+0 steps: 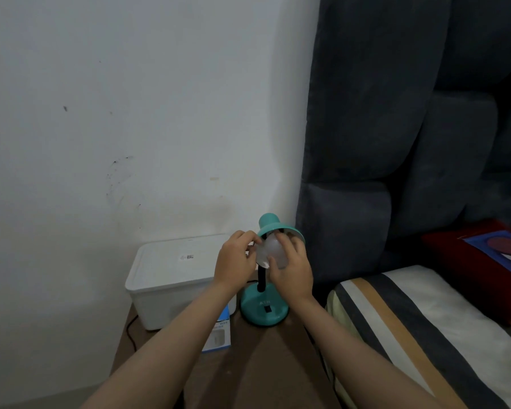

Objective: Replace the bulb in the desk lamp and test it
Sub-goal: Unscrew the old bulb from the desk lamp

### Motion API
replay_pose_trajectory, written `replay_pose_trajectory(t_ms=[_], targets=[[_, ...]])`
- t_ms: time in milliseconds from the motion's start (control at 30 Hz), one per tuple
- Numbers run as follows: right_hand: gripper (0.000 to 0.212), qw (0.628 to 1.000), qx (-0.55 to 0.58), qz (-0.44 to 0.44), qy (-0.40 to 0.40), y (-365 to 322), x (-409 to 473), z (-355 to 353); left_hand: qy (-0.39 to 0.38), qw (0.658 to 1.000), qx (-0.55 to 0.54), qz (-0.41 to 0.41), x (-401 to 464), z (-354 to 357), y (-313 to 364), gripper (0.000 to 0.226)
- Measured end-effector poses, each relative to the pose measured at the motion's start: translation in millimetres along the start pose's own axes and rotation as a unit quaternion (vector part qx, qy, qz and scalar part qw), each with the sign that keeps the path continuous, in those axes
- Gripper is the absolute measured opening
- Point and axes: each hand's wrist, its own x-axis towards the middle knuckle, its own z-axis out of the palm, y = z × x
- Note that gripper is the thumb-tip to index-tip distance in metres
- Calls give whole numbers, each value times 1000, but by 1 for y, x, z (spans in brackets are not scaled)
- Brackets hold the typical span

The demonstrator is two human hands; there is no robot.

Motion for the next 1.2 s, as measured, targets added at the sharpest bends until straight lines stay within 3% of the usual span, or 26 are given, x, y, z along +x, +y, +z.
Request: replay_pose_trajectory(t_ms=[100, 233, 367, 933, 1067, 1200], targets=[[56, 1000, -9, -4, -1, 1, -1, -1, -7, 1000, 1, 0, 0, 0, 0, 25], [56, 993, 78, 77, 39, -3, -3, 3, -11, 1000, 0, 3, 1, 0, -1, 25], [50, 990, 98, 93, 40, -4, 0, 8, -11, 1000, -2, -1, 0, -1, -3, 26], [55, 997, -38, -35, -55, 7, 7, -8, -23, 1000, 3, 7, 3, -5, 0, 21], [61, 998, 36, 41, -1, 2, 1, -7, -21, 1000, -1, 1, 3, -4, 2, 23], [65, 971, 159, 167, 60, -10, -2, 0, -20, 1000, -9, -5, 3, -3, 3, 24]])
